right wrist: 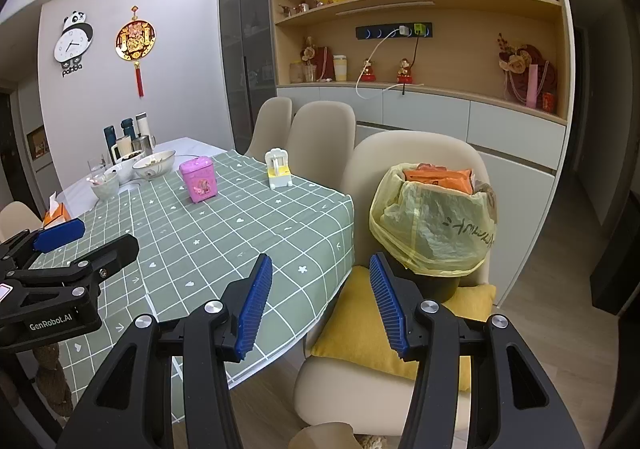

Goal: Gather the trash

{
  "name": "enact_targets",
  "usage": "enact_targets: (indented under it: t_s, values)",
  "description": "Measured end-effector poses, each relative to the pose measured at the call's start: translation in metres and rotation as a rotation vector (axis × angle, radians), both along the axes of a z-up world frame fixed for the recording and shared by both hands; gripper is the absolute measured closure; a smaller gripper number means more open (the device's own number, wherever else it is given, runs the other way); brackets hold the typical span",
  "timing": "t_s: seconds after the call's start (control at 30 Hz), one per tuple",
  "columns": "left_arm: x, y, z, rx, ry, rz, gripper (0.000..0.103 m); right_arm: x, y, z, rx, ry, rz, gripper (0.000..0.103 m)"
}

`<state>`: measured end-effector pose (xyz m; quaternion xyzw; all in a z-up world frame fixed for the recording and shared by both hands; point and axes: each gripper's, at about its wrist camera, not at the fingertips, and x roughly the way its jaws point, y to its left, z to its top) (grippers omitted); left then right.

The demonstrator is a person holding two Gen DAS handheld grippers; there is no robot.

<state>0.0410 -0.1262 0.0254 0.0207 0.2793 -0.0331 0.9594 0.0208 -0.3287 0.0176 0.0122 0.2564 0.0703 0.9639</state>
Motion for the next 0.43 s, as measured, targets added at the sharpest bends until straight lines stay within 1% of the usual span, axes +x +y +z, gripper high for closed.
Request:
enact_targets:
  t_s: [0.1,0.17,0.23,0.3,0.33,0.37,0.4,0.43]
  values:
    - [-0.001,-0.002,-0.001,0.009,-0.008,-0.008,0.011,0.001,0.0,-0.002,0.002,0.007,-0.004,0.055]
    - [0.001,0.0,-0.002,0.001,-0.005,-0.012,0.011,0.001,0.0,-0.004,0.004,0.012,-0.006,0.055]
    - [0.005,0.005,-0.004,-0.012,0.015,-0.001,0.011,0.003,0.0,-0.004,0.004,0.017,-0.006,0.055]
    - [0.016,0.019,-0.011,-0.014,0.055,0.028,0.011,0.012,0.004,-0.004,0.005,0.026,0.008,0.055]
    - [0.022,0.031,-0.017,-0.017,0.082,0.06,0.011,0.017,0.007,-0.005,0.005,0.031,0.02,0.054]
    - [0.028,0.045,-0.022,-0.026,0.104,0.094,0.011,0.025,0.013,-0.006,0.002,0.039,0.041,0.049]
    - [0.036,0.07,-0.032,-0.047,0.142,0.163,0.011,0.033,0.02,-0.008,-0.002,0.047,0.071,0.046]
    - [0.044,0.102,-0.044,-0.074,0.185,0.257,0.011,0.048,0.038,-0.012,-0.014,0.064,0.136,0.046]
